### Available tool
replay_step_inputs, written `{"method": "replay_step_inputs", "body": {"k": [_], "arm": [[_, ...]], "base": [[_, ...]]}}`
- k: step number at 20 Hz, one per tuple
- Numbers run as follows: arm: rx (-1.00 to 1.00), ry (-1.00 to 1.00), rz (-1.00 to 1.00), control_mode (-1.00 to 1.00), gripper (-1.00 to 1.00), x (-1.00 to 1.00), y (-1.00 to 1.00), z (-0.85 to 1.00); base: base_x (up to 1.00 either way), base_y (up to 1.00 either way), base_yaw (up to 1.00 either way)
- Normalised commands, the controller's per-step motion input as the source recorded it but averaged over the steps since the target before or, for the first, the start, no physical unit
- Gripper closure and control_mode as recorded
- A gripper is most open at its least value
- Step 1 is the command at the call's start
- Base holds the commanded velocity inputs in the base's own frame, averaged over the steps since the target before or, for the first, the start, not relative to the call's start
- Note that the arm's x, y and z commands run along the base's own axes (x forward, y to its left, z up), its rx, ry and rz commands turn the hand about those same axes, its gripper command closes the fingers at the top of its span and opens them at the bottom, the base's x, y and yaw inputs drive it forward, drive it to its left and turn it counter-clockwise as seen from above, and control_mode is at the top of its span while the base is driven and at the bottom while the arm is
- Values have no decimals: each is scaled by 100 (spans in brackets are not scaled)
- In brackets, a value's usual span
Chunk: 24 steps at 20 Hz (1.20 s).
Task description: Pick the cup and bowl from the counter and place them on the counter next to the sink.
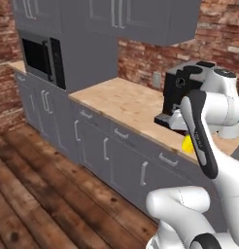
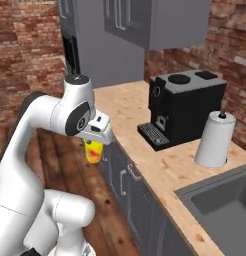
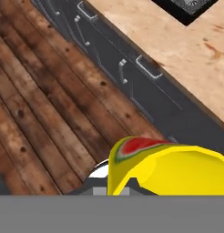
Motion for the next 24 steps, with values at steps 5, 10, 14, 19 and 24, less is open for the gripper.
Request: {"method": "replay_step_inputs", "body": {"k": [5,10,14,19,24], "arm": [[0,0,0,100,100,0,0,0],[0,0,0,100,100,0,0,0],[0,0,0,100,100,0,0,0],[0,0,0,100,100,0,0,0],[0,0,0,100,100,0,0,0]], "base": [[-52,-8,-45],[-17,-24,-58],[-20,-33,-57],[-23,-37,-47],[0,30,-25]]}}
